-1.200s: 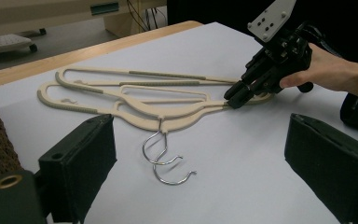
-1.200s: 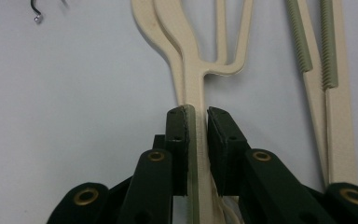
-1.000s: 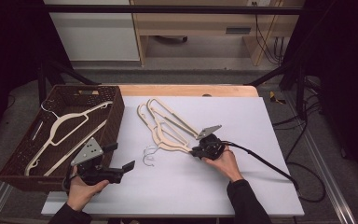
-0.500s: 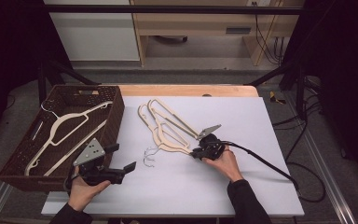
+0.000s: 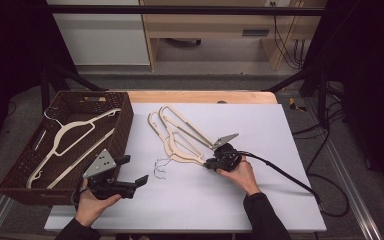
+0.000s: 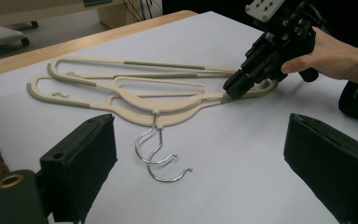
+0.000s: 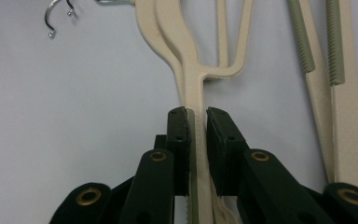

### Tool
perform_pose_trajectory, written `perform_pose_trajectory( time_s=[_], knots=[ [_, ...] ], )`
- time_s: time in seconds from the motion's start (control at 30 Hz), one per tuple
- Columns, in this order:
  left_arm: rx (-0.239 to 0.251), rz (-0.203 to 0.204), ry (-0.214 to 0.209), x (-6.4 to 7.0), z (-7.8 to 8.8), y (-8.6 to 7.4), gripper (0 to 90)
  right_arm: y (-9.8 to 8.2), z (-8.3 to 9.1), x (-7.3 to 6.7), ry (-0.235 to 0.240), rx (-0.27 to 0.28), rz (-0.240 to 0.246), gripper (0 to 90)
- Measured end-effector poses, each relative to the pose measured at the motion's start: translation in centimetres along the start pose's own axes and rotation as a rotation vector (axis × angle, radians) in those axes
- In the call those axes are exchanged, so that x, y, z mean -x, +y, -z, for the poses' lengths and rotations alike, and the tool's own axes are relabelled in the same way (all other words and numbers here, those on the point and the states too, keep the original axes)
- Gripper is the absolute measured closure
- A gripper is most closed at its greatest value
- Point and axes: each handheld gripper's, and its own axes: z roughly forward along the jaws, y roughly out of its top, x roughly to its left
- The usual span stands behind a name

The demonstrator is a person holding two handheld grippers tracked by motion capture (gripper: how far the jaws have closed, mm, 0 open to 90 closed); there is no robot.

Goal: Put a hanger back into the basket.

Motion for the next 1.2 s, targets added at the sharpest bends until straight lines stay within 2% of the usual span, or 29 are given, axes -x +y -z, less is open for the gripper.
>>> perform_pose_trajectory(
  time_s=[0.17, 0.27, 0.53, 0.67, 0.83, 0.9, 1.2],
  knots=[
    [-0.024, -0.004, -0.005, 0.4, -1.0, 0.0, 9.1, 0.4, 1.2, -0.2, 0.022, 0.042, -0.017, 80.0],
    [-0.041, 0.001, -0.001, 0.5, -2.1, 0.4, 9.4, 0.4, 1.7, -0.2, 0.022, 0.042, -0.022, 80.0],
    [-0.089, -0.002, 0.018, 0.6, -6.5, 1.9, 13.3, 0.4, 1.9, -0.4, 0.015, 0.043, -0.020, 80.0],
    [-0.115, 0.010, 0.029, -0.2, -8.8, 2.0, 18.5, 0.4, 2.0, -0.4, 0.013, 0.043, -0.013, 80.0],
    [-0.181, 0.027, 0.067, -1.8, -11.3, 1.3, 25.7, 0.4, 2.0, -0.4, 0.012, 0.043, -0.018, 80.0],
    [-0.208, 0.023, 0.076, -2.3, -12.2, 0.9, 28.2, 0.4, 1.9, -0.5, 0.011, 0.040, -0.021, 80.0],
    [-0.255, -0.001, 0.062, -3.8, -14.8, -0.4, 41.5, 0.3, 1.8, -0.4, 0.016, 0.039, -0.011, 80.0]
  ],
)
